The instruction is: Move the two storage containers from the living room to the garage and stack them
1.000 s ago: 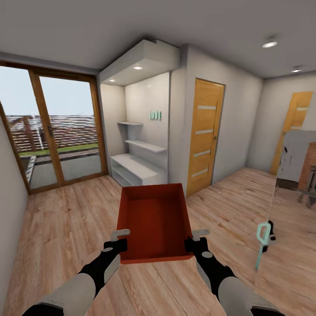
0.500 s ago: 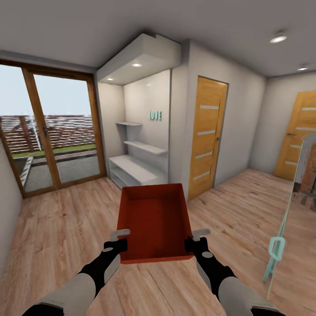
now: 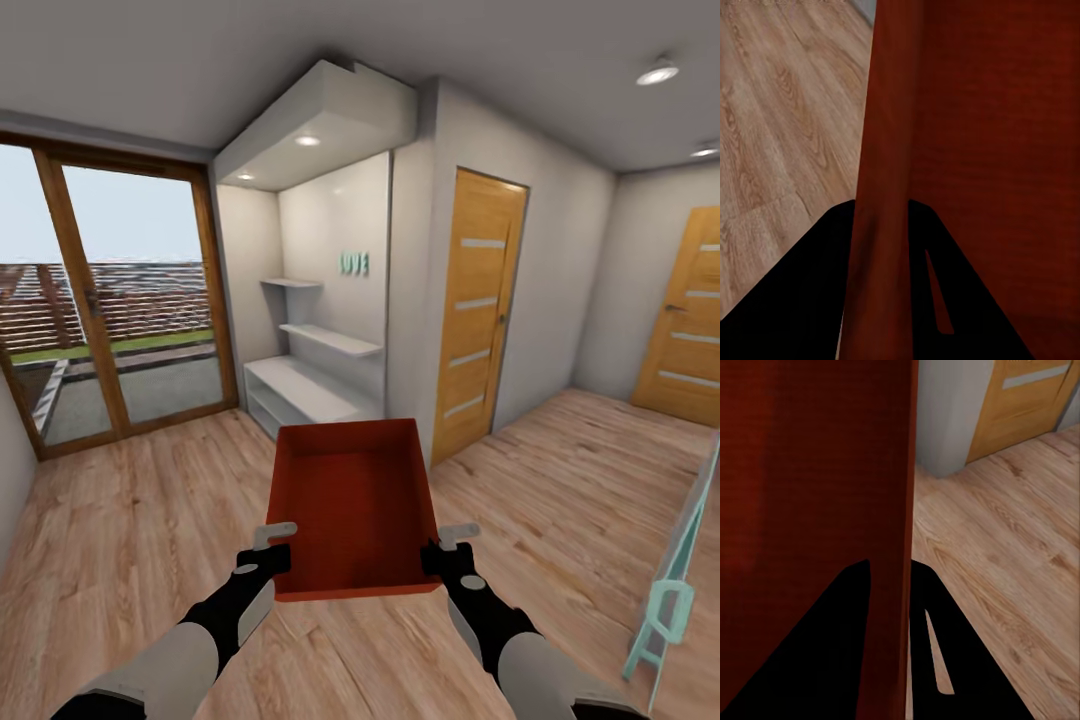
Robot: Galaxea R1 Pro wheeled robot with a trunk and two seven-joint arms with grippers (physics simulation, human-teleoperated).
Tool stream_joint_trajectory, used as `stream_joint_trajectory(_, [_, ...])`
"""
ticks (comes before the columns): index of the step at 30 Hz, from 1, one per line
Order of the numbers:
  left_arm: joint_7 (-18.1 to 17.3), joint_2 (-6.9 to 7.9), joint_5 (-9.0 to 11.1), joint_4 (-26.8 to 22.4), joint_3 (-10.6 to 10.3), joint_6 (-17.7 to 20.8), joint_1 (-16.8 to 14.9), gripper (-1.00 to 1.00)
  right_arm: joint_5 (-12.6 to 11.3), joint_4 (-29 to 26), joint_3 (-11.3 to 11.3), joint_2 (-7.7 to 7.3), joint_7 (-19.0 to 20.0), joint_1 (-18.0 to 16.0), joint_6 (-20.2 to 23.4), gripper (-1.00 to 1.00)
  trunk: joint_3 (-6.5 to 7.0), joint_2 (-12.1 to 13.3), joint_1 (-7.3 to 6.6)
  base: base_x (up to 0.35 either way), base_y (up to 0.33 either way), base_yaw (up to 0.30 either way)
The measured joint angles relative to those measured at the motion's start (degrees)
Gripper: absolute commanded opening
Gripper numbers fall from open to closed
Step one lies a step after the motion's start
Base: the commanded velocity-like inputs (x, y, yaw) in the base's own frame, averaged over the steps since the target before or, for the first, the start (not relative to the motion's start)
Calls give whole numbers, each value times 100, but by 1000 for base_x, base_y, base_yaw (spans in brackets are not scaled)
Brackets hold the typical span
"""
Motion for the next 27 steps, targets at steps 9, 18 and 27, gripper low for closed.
stream_joint_trajectory(9, [-36,-2,-102,10,106,1,1,-100,42,-12,-48,19,-2,12,-5,-100,5,0,0,322,0,-73])
stream_joint_trajectory(18, [-40,-9,-135,10,140,1,1,-100,30,-15,-36,15,-1,12,1,-100,11,0,0,322,0,-239])
stream_joint_trajectory(27, [-61,-3,-158,16,169,3,1,-100,32,-9,-32,24,-17,12,4,-100,11,0,0,322,0,-245])
